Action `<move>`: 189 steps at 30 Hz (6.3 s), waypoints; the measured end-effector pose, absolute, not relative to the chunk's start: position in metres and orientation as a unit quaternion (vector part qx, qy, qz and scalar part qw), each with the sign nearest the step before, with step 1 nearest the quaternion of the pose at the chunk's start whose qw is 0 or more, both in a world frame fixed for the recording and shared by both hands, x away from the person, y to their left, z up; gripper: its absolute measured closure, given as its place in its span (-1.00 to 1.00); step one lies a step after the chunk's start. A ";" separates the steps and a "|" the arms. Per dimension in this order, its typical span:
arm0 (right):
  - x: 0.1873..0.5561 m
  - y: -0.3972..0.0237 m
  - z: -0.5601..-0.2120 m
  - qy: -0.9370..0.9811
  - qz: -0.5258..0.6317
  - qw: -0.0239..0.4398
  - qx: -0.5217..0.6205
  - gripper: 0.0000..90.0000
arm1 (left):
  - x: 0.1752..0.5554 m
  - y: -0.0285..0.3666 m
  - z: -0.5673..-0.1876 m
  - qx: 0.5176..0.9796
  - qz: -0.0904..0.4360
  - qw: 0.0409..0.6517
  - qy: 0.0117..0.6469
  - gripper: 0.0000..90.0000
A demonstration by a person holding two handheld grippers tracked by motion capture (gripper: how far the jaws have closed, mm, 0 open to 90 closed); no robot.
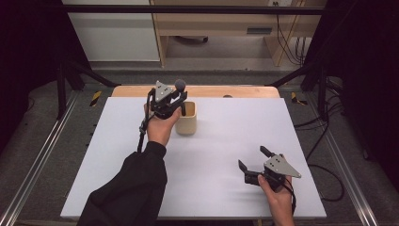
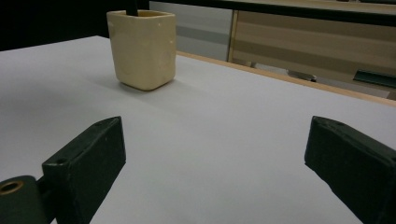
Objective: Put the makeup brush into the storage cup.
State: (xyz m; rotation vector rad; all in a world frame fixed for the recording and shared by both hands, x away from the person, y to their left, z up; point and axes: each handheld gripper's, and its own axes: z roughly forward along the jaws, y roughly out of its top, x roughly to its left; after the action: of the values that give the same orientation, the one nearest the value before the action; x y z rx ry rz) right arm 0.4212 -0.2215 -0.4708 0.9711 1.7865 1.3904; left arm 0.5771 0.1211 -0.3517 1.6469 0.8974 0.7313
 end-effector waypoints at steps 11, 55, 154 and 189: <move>0.421 -0.221 -0.471 0.684 0.532 0.332 0.373 -0.88 | 0.577 0.123 -0.356 0.695 0.308 0.528 0.378 0.55; 0.421 -0.223 -0.470 0.678 0.540 0.327 0.377 -0.89 | 0.553 0.128 -0.334 0.670 0.340 0.560 0.350 -0.61; 0.415 -0.228 -0.467 0.678 0.532 0.321 0.393 -0.92 | 0.442 0.142 -0.361 0.744 0.254 0.582 0.206 -0.95; 0.422 -0.231 -0.447 0.672 0.531 0.323 0.402 -0.91 | 0.428 0.245 -0.380 0.707 0.313 0.578 0.262 -0.95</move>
State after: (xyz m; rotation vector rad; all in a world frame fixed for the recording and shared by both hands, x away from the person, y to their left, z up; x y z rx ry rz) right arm 0.4223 -0.2314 -0.4472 1.0560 1.7630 1.3935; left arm 0.4280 0.2446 -0.3803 1.6542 0.6131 0.7324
